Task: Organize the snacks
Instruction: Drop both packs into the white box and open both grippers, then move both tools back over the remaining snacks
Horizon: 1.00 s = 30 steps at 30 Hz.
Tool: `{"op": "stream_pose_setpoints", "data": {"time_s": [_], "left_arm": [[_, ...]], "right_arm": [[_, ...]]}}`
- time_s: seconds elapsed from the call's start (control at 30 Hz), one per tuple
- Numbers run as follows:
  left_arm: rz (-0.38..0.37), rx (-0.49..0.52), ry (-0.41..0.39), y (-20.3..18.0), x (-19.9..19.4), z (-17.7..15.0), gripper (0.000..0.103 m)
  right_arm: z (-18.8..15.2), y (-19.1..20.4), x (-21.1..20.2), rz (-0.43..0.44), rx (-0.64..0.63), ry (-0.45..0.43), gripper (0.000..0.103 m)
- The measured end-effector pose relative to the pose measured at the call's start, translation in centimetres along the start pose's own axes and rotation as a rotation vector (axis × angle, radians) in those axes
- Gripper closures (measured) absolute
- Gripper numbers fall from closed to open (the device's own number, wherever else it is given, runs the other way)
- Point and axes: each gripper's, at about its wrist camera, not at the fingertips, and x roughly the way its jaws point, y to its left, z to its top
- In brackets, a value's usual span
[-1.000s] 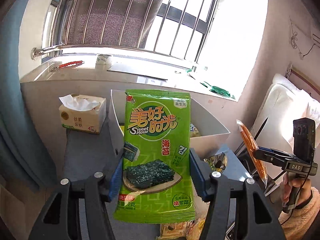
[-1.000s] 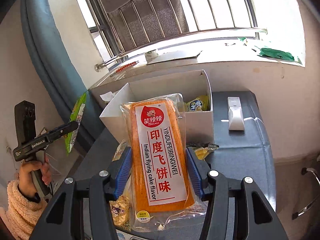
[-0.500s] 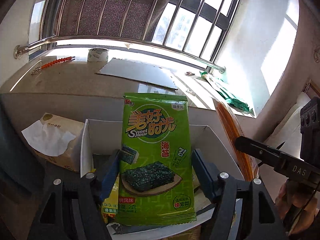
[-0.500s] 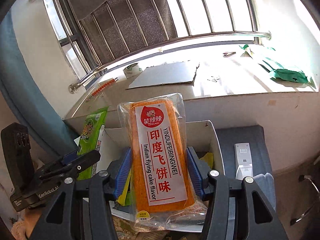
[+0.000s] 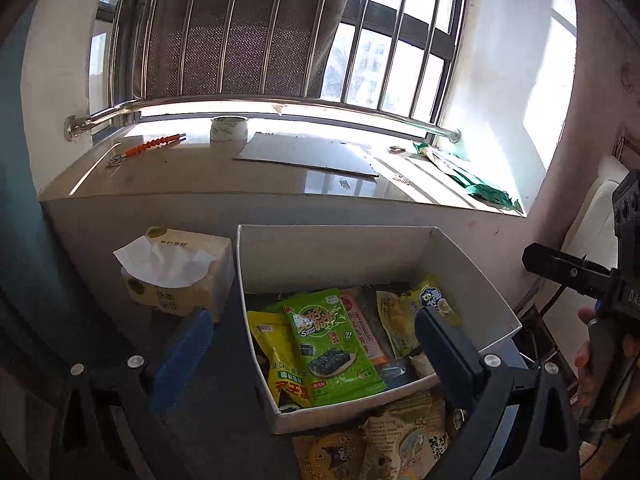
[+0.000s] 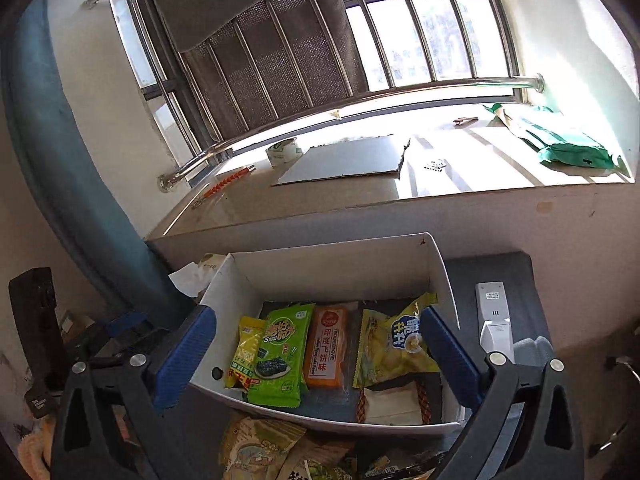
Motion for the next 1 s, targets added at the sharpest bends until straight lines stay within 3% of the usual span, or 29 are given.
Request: {"op": "stream_pose_setpoints", "data": {"time_s": [0.13,0.3,0.43,0.53,0.67,0.87,1.0], "left_arm": [[-0.077,-0.003,-0.028,-0.5,-3.8,-2.9,0.000],[-0.063,0.048,-0.009,-2.0,-6.9,-8.0,0.000],[-0.157,-0.044,0.024,-1.6,-7.9,-12.4,0.000],[-0.183,-0.098,0.100,-1.5,-6.8,-14.8,0.000],[-0.165,-0.086,0.164,-2.1,-5.0,-16.3,0.000],[-0.149,-0.010,0.256,-4.1,-1.2,-16.5,0.000],[-0.130,-0.023,0.328,-4.1,1.6,-16.4,0.000]], "right_arm": [[-3.0,0.7,-4.0,0.042,-0.036,-0.036,0.000],[-8.3,0.6,-8.4,0.072,-0.043,-0.051,0.000],[-13.4,-0.7,-10.3,0.076,0.009,-0.027,0.000],[-17.0,-1.9,-11.0,0.089,0.080,0.010,0.000],[-20.2,-2.6,-12.1,0.073,0.111,0.033,0.000],[-22.6,-3.7,-12.8,0.100,0.172,0.058,0.000],[-23.1,-3.5,-13.0,0.105,0.166,0.065,0.000]]}}
